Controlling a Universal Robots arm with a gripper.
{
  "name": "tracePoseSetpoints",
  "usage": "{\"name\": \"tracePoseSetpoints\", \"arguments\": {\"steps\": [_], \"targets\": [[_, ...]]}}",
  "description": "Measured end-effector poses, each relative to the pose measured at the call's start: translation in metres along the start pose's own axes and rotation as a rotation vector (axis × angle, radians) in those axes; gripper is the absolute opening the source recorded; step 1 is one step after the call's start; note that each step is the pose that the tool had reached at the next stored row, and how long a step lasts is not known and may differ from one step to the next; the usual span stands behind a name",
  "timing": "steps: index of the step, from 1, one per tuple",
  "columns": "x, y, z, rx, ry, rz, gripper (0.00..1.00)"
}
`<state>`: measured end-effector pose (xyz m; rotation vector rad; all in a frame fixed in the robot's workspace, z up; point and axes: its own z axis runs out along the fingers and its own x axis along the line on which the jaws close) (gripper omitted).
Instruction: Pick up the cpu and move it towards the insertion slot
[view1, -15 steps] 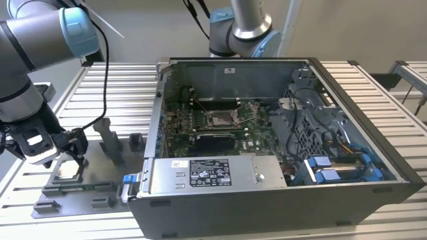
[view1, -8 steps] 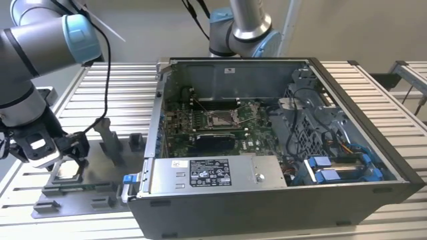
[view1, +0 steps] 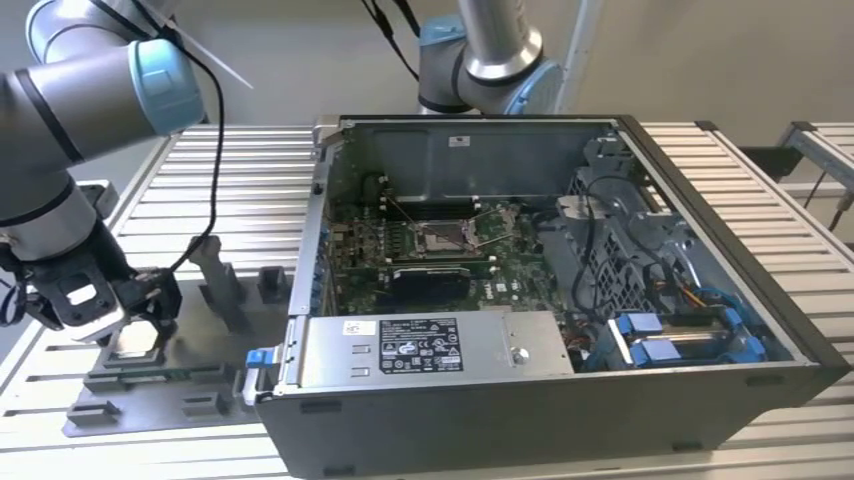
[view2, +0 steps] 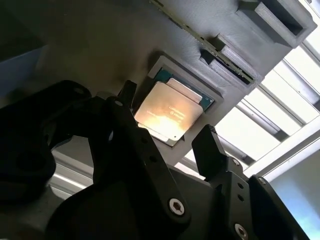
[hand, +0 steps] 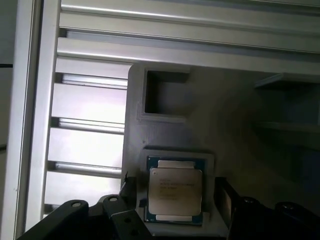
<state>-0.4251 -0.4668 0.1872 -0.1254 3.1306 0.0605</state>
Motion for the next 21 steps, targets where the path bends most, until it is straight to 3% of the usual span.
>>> {"name": "tracePoseSetpoints", "arguments": {"steps": [6,21], "targets": [[0.0011,0.0,0.0028,-0.0001,-0.0004,0.0,1.0],[0.0012,0.0,0.0009,0.0001,-0.0001,0.0,1.0]]}}
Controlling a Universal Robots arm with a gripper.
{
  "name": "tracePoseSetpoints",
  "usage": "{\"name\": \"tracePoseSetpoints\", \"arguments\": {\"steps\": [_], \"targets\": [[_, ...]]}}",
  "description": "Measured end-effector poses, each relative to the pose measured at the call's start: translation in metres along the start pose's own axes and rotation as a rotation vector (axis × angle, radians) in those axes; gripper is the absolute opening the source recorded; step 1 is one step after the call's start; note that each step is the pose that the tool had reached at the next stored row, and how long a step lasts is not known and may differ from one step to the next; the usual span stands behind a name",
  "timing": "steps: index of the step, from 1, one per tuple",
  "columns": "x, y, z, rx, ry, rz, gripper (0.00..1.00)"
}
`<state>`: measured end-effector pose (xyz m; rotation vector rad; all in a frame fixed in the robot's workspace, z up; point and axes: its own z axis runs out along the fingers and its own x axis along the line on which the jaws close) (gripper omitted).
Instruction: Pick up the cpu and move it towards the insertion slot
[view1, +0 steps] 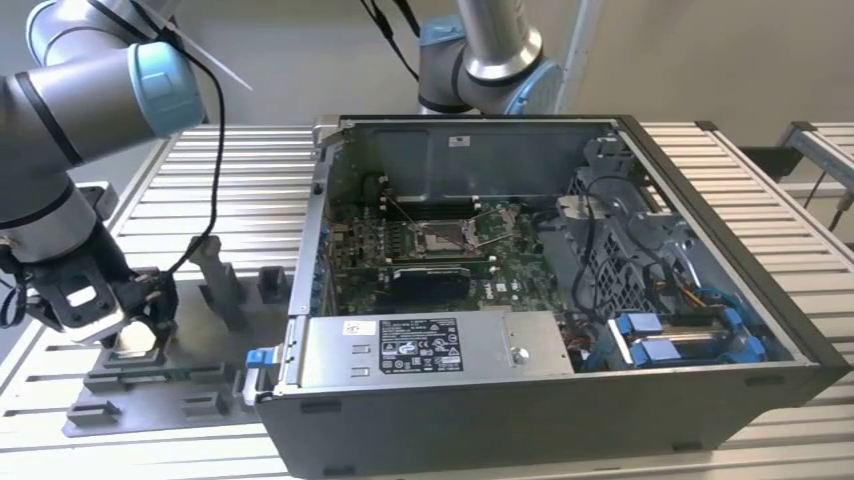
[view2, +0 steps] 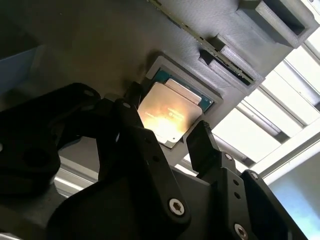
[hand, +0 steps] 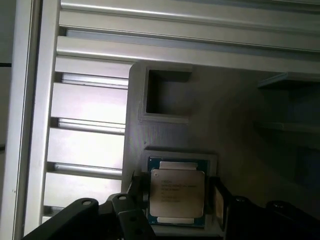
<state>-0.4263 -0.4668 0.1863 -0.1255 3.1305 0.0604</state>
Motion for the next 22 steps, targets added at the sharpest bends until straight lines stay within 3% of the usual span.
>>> {"name": "tracePoseSetpoints", "arguments": {"steps": [6,7,22], "targets": [[-0.0001,0.0001,-0.0021,0.0,-0.0001,0.0,1.0],[-0.0001,0.0001,-0.0022,-0.0001,-0.0002,0.0,0.0],[-0.0001,0.0001,-0.0026,0.0,-0.0002,0.0,0.0]]}}
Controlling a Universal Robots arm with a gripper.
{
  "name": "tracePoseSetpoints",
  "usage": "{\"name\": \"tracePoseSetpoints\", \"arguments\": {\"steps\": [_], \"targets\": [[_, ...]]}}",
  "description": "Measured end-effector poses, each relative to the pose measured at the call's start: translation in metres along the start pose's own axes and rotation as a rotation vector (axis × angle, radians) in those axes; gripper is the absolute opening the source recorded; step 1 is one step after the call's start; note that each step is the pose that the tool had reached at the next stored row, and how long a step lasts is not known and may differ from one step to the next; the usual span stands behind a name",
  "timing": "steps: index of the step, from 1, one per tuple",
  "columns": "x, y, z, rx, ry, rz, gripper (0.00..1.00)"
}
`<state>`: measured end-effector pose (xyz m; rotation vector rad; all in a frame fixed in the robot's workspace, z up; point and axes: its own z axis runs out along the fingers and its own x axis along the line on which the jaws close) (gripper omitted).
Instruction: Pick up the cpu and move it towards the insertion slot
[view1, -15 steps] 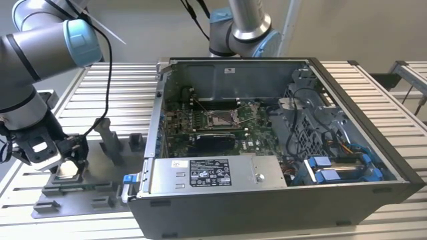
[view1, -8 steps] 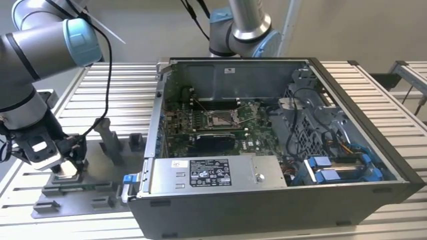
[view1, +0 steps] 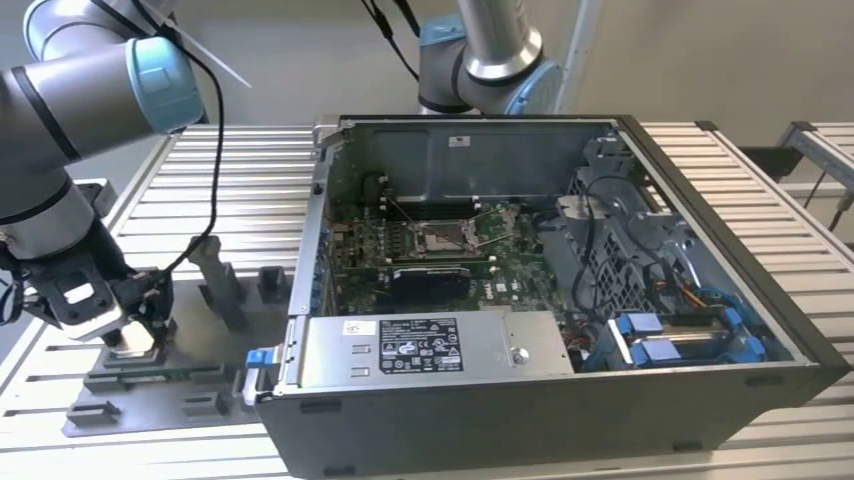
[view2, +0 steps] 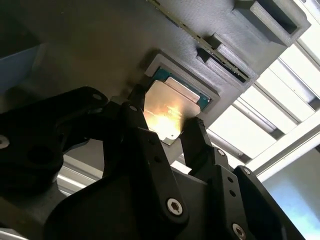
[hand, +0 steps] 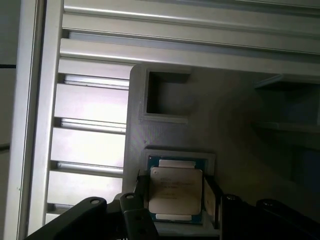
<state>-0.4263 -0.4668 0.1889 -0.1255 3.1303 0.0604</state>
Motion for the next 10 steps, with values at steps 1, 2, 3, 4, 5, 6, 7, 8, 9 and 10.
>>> {"name": "tracePoseSetpoints", "arguments": {"steps": [1,2,3,4,5,6,7,8,9,10], "targets": [[0.0,0.0,0.0002,0.0002,0.0003,0.0,0.0],[0.0,-0.0001,0.0002,0.0002,0.0003,0.0,0.0],[0.0,0.0,0.0003,0.0002,0.0004,0.0,0.0],[0.0,0.0,0.0004,0.0002,0.0003,0.0,0.0],[0.0,0.0,0.0006,0.0001,0.0002,0.0,0.0],[0.0,-0.0001,0.0011,0.0001,0.0003,0.0,0.0],[0.0,-0.0001,0.0013,0.0003,0.0005,0.0,0.0],[0.0001,-0.0001,0.0017,0.0004,0.0007,0.0,0.0],[0.0001,-0.0001,0.002,0.0004,0.0008,0.0,0.0],[0.0001,-0.0001,0.0022,0.0004,0.0008,0.0,0.0]]}}
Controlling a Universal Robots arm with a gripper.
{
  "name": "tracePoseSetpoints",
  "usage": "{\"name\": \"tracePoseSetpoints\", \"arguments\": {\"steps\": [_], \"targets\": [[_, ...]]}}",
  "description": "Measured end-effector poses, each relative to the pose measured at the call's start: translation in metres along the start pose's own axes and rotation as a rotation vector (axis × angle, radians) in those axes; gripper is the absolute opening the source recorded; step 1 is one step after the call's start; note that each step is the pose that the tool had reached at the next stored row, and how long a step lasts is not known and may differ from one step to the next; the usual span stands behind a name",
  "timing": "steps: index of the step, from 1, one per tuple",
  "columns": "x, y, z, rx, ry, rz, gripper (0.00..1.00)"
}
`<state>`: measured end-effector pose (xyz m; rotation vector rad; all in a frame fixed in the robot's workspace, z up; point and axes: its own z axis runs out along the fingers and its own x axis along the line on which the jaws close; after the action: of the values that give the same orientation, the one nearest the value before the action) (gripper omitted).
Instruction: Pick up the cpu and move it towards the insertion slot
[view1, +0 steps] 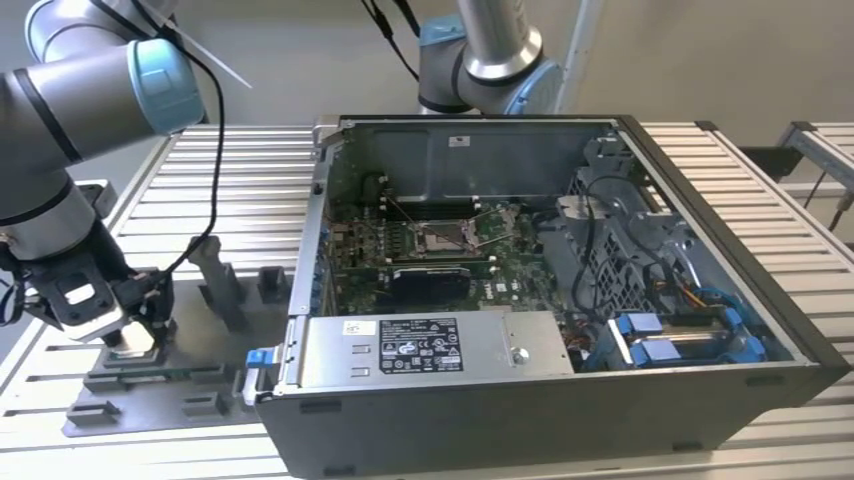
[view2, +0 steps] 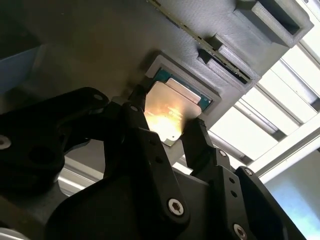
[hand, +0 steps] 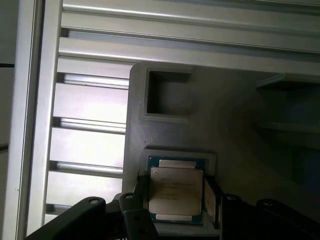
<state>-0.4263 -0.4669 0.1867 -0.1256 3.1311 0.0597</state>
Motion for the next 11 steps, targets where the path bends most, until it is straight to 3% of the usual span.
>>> {"name": "tracePoseSetpoints", "arguments": {"steps": [11], "targets": [[0.0,0.0,0.0016,-0.0003,-0.0005,0.0,0.0]]}}
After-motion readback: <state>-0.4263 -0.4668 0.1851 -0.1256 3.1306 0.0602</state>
